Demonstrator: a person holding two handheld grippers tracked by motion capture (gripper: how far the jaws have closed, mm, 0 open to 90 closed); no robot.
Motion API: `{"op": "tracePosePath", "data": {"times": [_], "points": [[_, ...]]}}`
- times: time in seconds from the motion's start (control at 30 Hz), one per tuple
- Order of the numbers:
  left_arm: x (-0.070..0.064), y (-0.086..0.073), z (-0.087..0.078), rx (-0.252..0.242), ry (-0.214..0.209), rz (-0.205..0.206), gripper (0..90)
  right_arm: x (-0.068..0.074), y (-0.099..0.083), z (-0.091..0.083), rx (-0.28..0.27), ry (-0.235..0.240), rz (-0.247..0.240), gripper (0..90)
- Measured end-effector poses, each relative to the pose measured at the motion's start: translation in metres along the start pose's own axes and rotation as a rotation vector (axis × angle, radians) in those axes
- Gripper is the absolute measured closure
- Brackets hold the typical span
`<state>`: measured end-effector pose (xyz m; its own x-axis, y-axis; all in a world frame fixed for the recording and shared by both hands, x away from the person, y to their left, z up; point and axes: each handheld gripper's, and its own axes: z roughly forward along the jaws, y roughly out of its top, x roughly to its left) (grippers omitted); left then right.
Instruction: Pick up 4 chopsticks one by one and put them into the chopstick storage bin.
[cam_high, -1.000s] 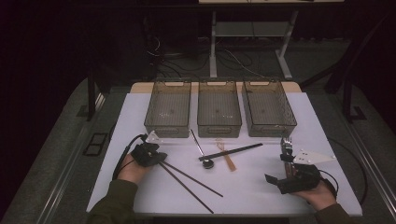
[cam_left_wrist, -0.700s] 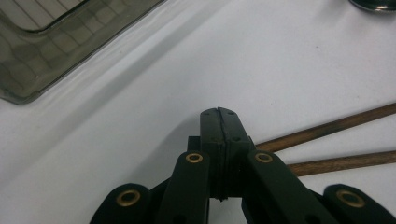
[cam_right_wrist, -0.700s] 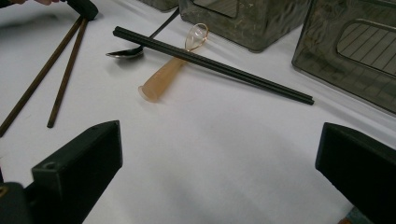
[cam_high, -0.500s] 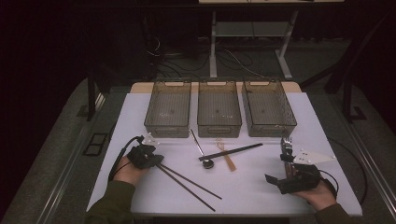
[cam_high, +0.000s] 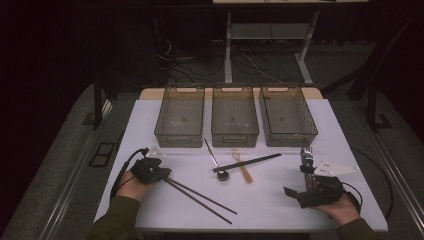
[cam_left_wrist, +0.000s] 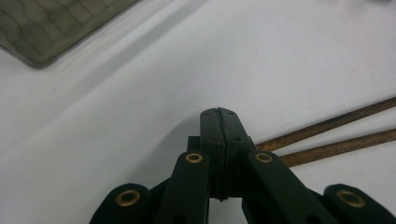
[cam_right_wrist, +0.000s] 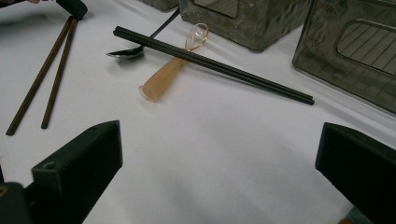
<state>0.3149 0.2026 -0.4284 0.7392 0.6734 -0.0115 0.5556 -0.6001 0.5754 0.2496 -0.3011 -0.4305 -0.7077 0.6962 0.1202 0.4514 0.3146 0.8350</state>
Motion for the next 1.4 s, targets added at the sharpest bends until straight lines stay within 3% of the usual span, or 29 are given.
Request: {"op": "tracePosePath", "data": {"times": [0.1,0.2,0.3,0.43,0.57,0.8,1.0,1.4], "points": [[-0.005,0.003,-0.003,-0.036,-0.005,0.012,90.0,0.000,0.000,0.000,0.000,-0.001,0.002,0.4],[-0.023,0.012,-0.005,-0.091,-0.047,0.048,90.0,0.000,0.000,0.000,0.000,0.001,-0.003,0.4],[-0.045,0.019,-0.001,-0.113,-0.113,0.098,90.0,0.000,0.000,0.000,0.001,-0.001,-0.002,0.4],[-0.077,0.025,0.006,-0.143,-0.232,0.144,90.0,0.000,0.000,0.000,0.003,-0.001,0.002,0.4],[-0.107,0.029,0.012,-0.141,-0.301,0.210,90.0,0.000,0.000,0.001,0.006,0.001,-0.004,0.4],[-0.143,0.027,0.019,-0.120,-0.411,0.266,90.0,0.000,0.000,0.001,0.006,0.002,-0.003,0.4],[-0.152,0.025,0.029,-0.083,-0.443,0.295,90.0,0.001,0.000,0.002,0.011,0.002,-0.003,0.4],[-0.157,0.027,0.039,-0.055,-0.438,0.305,90.0,0.000,0.000,0.002,0.010,0.002,-0.005,0.4]]}}
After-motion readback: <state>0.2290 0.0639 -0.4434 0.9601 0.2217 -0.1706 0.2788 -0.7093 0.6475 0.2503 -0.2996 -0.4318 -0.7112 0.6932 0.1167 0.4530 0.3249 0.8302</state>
